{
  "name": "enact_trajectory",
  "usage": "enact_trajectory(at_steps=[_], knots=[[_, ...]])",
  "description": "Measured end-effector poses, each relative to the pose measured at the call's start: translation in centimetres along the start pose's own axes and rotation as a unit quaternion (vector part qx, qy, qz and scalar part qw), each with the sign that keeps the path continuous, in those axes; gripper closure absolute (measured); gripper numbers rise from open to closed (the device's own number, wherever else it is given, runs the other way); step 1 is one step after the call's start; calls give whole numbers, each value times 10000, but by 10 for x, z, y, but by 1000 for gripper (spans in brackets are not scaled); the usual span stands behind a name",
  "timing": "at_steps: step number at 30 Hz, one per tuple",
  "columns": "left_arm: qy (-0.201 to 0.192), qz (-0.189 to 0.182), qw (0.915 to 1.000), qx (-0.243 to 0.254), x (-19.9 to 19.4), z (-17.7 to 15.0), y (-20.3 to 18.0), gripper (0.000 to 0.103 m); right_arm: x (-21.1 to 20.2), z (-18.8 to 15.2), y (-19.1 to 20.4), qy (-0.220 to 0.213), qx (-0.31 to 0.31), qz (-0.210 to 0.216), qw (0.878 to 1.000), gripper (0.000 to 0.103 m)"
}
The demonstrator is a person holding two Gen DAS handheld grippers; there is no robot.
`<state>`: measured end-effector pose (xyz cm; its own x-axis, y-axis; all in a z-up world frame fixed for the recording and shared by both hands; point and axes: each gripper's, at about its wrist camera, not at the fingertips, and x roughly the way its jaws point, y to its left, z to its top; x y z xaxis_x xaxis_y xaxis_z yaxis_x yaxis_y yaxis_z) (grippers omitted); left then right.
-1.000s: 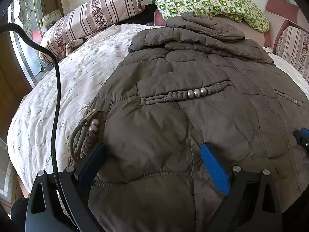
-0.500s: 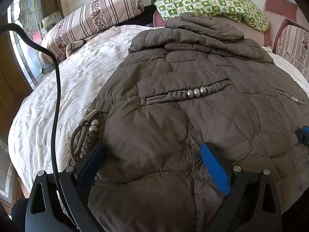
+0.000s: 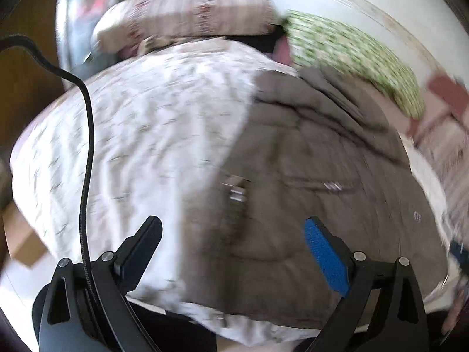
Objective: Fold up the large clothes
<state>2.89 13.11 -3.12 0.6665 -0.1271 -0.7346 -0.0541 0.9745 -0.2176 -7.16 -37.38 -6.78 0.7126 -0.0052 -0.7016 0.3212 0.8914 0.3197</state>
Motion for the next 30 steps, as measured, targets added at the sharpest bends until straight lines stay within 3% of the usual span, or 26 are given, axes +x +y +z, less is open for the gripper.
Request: enact_trajectory(at_steps=[4,7,9,10,13,15,24,30], knots=[[319,-99,9969,-712,11,9,42,7,-7,5,-43,-15,551,-314,9980,47],[689,-338,9896,-1217,26,4,63,9,-6,6,-72,65,1186,-162,9928,47],[927,-541,9831,-1483,37,-4,70,19,-5,5,-83,157,1444,-50,9894,47],[1072,-701,9792,-1575,43,-9,70,20,-4,5,-86,185,1520,-1,9882,47],[974,-615,9846,-1313,41,-16,55,20,2,3,-94,328,1845,206,9821,47],[960,-746,9857,-1164,38,-21,45,21,5,2,-98,405,1993,291,9787,47],[836,-981,9859,-1070,28,-45,23,21,18,-10,-106,739,2351,673,9668,46],[719,-1129,9863,-966,26,-52,7,16,19,-27,-74,995,2199,1105,9641,43]])
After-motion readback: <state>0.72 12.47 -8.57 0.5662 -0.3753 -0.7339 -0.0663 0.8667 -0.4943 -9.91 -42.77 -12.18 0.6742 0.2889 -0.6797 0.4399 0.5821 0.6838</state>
